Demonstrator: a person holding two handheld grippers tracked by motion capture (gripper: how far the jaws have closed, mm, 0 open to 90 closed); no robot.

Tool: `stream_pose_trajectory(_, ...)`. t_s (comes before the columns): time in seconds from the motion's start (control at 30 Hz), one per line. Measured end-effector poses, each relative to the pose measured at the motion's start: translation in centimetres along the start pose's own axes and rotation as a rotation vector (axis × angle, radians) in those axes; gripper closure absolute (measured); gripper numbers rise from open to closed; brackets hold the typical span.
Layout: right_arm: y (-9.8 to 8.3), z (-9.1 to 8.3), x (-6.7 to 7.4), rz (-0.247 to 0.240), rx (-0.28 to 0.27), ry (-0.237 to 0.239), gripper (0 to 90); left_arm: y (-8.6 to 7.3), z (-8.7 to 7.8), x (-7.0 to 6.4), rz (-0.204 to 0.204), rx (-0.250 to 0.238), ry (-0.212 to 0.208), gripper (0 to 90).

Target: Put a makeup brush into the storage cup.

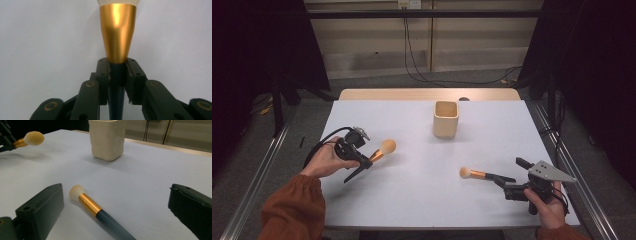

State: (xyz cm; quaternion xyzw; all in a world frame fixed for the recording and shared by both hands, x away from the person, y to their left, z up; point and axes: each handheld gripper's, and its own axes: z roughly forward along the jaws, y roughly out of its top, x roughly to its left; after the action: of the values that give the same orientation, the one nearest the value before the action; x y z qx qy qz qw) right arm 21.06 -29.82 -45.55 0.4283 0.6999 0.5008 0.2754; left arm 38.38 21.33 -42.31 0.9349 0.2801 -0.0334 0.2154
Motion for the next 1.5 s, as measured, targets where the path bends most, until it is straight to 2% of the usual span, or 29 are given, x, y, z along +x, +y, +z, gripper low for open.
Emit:
stream_pose_trajectory(0.13,0.0,0.0,0.0,0.001,0.000,-0.001,0.2,-0.3,-0.5,0.0,-0.026,-0.052,0.015,74.6)
stream_pose_trajectory(0.17,0.0,0.0,0.0,0.000,0.000,0.000,0.2,-0.4,-0.6,0.0,-0.035,-0.048,0.012,74.6)
stream_pose_trajectory(0.2,0.0,0.0,0.0,0.000,0.000,-0.001,0.2,-0.4,-0.7,-0.1,-0.043,-0.073,0.022,74.6)
stream_pose_trajectory(0.27,0.0,0.0,0.0,0.004,0.001,-0.001,0.2,-0.6,-1.0,-0.4,-0.059,-0.118,0.015,74.6)
stream_pose_trajectory(0.3,0.0,0.0,0.0,0.004,0.002,0.000,0.2,-0.7,-1.1,-0.5,-0.054,-0.139,0.025,74.6)
stream_pose_trajectory(0.43,0.0,0.0,0.1,0.004,0.003,0.003,0.2,-1.0,-1.5,-1.0,-0.071,-0.205,0.037,74.6)
stream_pose_trajectory(0.5,0.0,0.0,0.1,0.003,0.001,0.004,0.2,-1.3,-1.7,-1.1,-0.087,-0.260,0.068,74.6)
stream_pose_trajectory(0.7,0.0,0.1,0.1,0.003,0.003,0.003,0.2,-2.3,-2.0,-1.3,-0.130,-0.378,0.105,74.7)
stream_pose_trajectory(0.83,0.0,0.0,0.1,0.002,0.001,0.002,0.2,-2.7,-1.9,-1.3,-0.155,-0.422,0.104,74.7)
stream_pose_trajectory(0.93,0.0,0.0,0.1,0.003,0.001,0.003,0.2,-2.9,-1.6,-1.4,-0.157,-0.451,0.099,74.6)
stream_pose_trajectory(0.97,0.0,0.0,0.1,0.003,0.001,0.003,0.2,-2.9,-1.6,-1.4,-0.160,-0.460,0.112,74.6)
stream_pose_trajectory(1.03,0.0,0.0,0.1,0.001,0.002,0.003,0.2,-3.1,-1.5,-1.5,-0.181,-0.486,0.103,74.6)
stream_pose_trajectory(1.23,0.1,0.0,0.1,0.002,-0.001,0.004,0.2,-3.1,-1.0,-2.3,-0.160,-0.542,0.113,74.5)
stream_pose_trajectory(1.3,0.1,0.0,0.1,0.003,-0.001,0.004,0.1,-3.1,-0.9,-2.5,-0.160,-0.563,0.104,74.5)
stream_pose_trajectory(1.33,0.1,0.1,0.1,0.002,-0.003,0.004,0.2,-3.1,-0.9,-2.7,-0.154,-0.574,0.115,74.5)
stream_pose_trajectory(1.43,0.1,0.1,0.1,-0.002,-0.004,0.005,0.2,-3.2,-0.9,-2.9,-0.174,-0.594,0.116,74.5)
stream_pose_trajectory(1.5,0.1,0.2,0.1,0.001,-0.005,0.006,0.2,-3.3,-0.8,-3.2,-0.170,-0.627,0.112,74.5)
